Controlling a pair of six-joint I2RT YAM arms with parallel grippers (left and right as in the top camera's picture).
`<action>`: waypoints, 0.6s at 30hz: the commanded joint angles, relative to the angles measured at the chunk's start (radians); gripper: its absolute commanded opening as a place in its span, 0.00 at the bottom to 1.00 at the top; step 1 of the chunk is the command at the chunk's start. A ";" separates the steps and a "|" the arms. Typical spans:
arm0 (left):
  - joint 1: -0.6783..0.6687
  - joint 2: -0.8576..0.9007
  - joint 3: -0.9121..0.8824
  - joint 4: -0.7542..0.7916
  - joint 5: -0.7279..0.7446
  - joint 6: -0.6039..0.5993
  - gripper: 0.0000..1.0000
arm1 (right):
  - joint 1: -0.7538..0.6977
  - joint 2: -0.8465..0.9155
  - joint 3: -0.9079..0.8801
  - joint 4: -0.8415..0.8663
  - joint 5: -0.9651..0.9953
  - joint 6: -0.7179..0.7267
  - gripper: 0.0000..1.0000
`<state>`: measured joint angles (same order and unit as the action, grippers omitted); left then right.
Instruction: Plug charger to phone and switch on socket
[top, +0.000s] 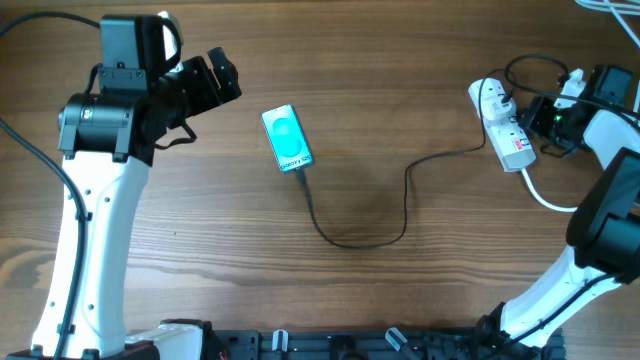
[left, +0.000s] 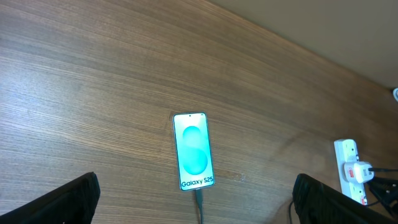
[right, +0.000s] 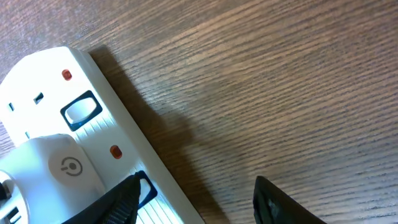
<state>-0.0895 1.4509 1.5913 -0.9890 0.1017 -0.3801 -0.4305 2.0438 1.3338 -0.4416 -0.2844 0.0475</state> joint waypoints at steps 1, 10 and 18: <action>0.003 -0.009 0.000 0.000 -0.006 0.005 1.00 | -0.003 -0.021 -0.005 -0.008 -0.029 0.007 0.59; 0.003 -0.009 0.000 0.000 -0.006 0.005 1.00 | -0.003 -0.021 -0.005 -0.018 -0.055 0.004 0.59; 0.003 -0.009 0.000 0.000 -0.006 0.005 1.00 | -0.001 -0.021 -0.005 -0.037 -0.055 -0.034 0.58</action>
<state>-0.0895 1.4509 1.5913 -0.9890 0.1017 -0.3801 -0.4332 2.0422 1.3338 -0.4644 -0.3141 0.0467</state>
